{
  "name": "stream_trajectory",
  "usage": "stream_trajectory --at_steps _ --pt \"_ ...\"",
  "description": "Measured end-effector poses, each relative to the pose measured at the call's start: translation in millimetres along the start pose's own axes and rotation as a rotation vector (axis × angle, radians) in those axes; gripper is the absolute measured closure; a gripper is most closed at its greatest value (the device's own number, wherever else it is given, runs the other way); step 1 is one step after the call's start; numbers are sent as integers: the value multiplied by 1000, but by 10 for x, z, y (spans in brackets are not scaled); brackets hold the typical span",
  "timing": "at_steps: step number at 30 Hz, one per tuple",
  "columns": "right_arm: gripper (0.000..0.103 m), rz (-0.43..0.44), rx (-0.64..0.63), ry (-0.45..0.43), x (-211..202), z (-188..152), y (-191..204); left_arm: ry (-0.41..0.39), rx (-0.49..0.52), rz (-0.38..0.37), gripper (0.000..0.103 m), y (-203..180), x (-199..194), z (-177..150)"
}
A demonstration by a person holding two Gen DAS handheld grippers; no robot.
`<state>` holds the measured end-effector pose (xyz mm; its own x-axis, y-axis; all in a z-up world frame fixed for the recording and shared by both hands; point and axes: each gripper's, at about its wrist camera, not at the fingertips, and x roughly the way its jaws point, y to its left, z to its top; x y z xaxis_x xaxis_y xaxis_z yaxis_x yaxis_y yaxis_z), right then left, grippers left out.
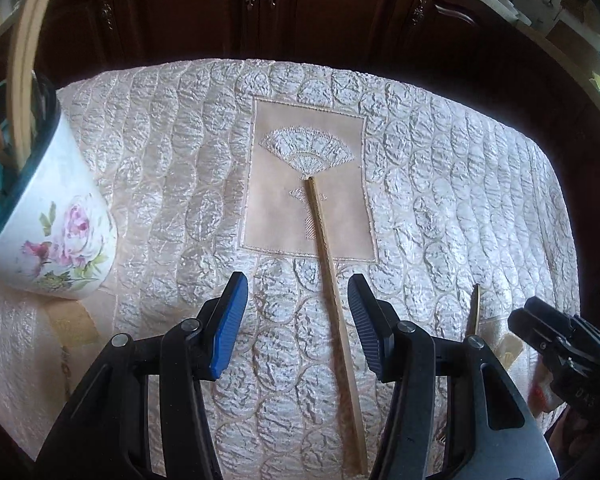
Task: Organize utensils
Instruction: 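Grasp the wooden chopstick with the left tool while the right tool grasps the gold fork, then lift the chopstick and gold fork upright and carry both over the cup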
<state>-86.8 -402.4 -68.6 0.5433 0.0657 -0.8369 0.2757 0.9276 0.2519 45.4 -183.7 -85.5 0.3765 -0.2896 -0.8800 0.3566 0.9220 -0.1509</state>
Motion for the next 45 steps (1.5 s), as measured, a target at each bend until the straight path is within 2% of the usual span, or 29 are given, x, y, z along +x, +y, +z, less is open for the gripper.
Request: stream_trajectory --at_steps 3,9,12,15,18,20,22,24,28,32,37,45 --pt "52 54 29 37 108 -10 -58 28 -21 -12 52 3 155 65" --pt "63 124 47 134 379 -27 -65 61 -34 9 52 -52 418 259" --pt "70 128 41 137 476 -10 -51 65 -41 26 52 -86 539 359" --pt "83 135 55 150 569 57 -70 65 -39 36 52 -128 638 430" --pt "91 158 58 149 621 78 -134 63 -20 24 53 -175 705 460" --pt "92 173 43 139 644 69 -129 61 -12 11 66 -198 723 467" --pt "93 179 24 133 643 88 -103 58 10 14 94 -214 723 462" --pt "94 205 21 128 616 98 -71 64 16 -2 97 -193 709 507" --pt "95 236 5 93 505 153 109 40 36 -30 98 -126 501 477" --pt "96 251 -26 65 337 202 248 34 9 -96 98 5 286 453" --pt "97 277 -60 12 39 211 425 -26 33 -142 99 79 -188 318" --pt "97 288 -129 -47 -332 175 640 -127 49 -175 99 237 -895 127"
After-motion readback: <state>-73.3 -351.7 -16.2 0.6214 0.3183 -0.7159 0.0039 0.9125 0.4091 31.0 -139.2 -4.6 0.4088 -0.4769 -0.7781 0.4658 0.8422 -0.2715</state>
